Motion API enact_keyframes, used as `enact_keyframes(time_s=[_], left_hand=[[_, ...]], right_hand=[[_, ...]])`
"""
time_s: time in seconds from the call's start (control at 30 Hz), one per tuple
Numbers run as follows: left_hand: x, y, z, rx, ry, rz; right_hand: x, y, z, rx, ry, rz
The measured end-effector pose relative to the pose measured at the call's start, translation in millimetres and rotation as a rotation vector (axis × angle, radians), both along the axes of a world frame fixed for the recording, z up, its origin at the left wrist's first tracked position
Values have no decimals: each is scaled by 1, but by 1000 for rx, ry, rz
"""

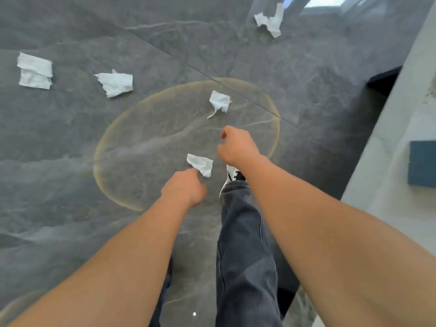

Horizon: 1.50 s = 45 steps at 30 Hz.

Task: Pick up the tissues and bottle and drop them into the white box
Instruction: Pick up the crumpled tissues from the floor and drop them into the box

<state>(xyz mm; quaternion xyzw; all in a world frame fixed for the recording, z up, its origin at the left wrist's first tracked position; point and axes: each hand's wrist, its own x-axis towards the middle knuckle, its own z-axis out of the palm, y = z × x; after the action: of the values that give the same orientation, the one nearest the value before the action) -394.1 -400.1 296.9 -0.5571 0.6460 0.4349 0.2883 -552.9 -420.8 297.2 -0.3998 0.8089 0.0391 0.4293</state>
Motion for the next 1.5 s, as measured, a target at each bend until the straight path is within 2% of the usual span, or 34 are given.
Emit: enact_keyframes(time_s=[0.1, 0.23, 0.33, 0.43, 0.5, 0.6, 0.77, 0.87, 1.03, 1.13, 1.23, 1.33, 1.5], left_hand=[[-39, -8, -69, 0, -47, 99], [-77, 6, -171, 12, -114, 231], [-86, 20, -242, -69, -191, 254], [-76, 33, -293, -110, -247, 173], [-66, 36, -312, -204, -266, 22], [-50, 24, -315, -257, -185, -24], [-43, -21, -258, -221, -14, -170], [-39, -43, -193, -303, 74, -287], [-27, -47, -61, -425, 163, -454], [-16, -22, 20, -449, 295, -529], [3, 18, 83, -448, 402, -614], [36, 75, 115, -340, 358, -727], [87, 196, 118, -222, 262, -1012]], right_hand=[[-37, -44, -70, -8, -22, 37], [-75, -89, -173, -133, -26, 92], [-86, -110, -242, -125, -33, 136], [-85, -118, -294, -56, 80, 358], [-87, -116, -315, -136, 189, 481], [-95, -101, -321, -148, 169, 506], [-98, -64, -252, -124, 105, 416], [-90, -32, -172, -139, 125, 306], [-57, 53, -16, -259, 211, -36], [-7, 127, 58, -271, 238, -283], [54, 219, 107, -183, 237, -626], [127, 317, 132, -91, 201, -864], [240, 463, 157, 6, 174, -1155]])
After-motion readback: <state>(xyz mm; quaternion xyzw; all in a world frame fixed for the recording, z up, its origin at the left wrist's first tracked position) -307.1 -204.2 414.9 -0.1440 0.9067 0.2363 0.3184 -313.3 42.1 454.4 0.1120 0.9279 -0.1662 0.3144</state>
